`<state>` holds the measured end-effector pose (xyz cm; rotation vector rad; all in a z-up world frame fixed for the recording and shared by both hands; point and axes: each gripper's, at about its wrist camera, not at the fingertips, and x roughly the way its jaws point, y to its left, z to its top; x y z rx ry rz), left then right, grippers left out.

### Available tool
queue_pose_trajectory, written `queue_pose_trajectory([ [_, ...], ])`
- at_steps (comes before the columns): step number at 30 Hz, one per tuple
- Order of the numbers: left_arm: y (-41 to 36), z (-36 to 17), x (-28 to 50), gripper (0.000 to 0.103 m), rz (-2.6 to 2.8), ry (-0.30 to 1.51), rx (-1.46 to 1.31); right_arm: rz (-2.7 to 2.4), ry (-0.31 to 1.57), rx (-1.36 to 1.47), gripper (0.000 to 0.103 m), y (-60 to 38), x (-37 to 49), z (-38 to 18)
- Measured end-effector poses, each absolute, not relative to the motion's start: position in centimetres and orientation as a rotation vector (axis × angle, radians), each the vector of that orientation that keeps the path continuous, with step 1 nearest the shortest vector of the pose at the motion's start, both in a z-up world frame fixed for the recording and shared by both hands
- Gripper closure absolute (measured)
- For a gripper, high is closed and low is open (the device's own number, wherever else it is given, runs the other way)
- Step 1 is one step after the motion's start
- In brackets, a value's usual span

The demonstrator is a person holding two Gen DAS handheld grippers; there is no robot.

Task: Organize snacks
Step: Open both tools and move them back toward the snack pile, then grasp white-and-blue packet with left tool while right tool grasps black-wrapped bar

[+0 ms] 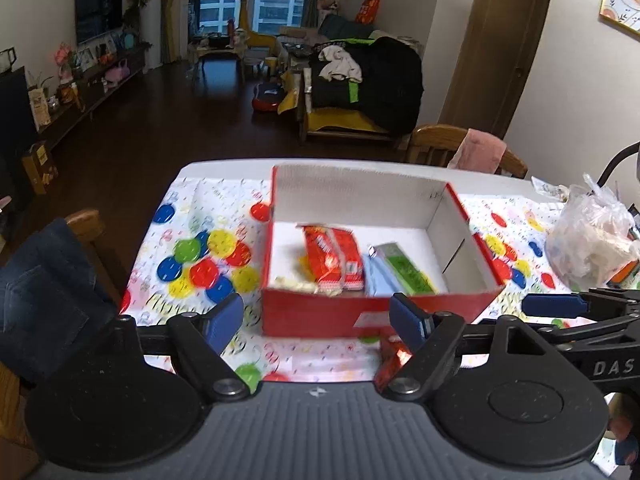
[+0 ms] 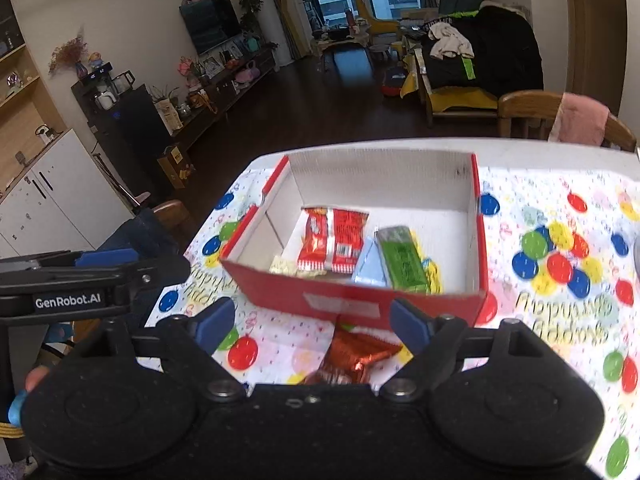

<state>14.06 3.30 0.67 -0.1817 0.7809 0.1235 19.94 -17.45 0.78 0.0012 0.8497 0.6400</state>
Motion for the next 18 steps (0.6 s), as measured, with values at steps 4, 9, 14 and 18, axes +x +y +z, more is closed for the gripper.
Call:
queue_pose_trajectory([
  [4,3.5,-0.9,12.7,0.02,0.132,0.812,-0.183,0.626,0.869,0.007,0.009,-18.0,18.9,-0.6],
  [9,3.7,-3.6,11.4,0.02,0.151,0.875,-0.202,0.586,0.905,0.005,0.001,-18.5,17.7,-2.9],
  [14,3.9,-6.4,10.6,0.02,0.17,0.948,-0.248,0.532,0.937,-0.007,0.001,-19.1,16.6,-5.4],
  [18,3.9,-8.9,10.4,0.02,0.193,1.015,-0.261,0.505,0.96,-0.01,0.001,-19.3,15.8,-7.2],
])
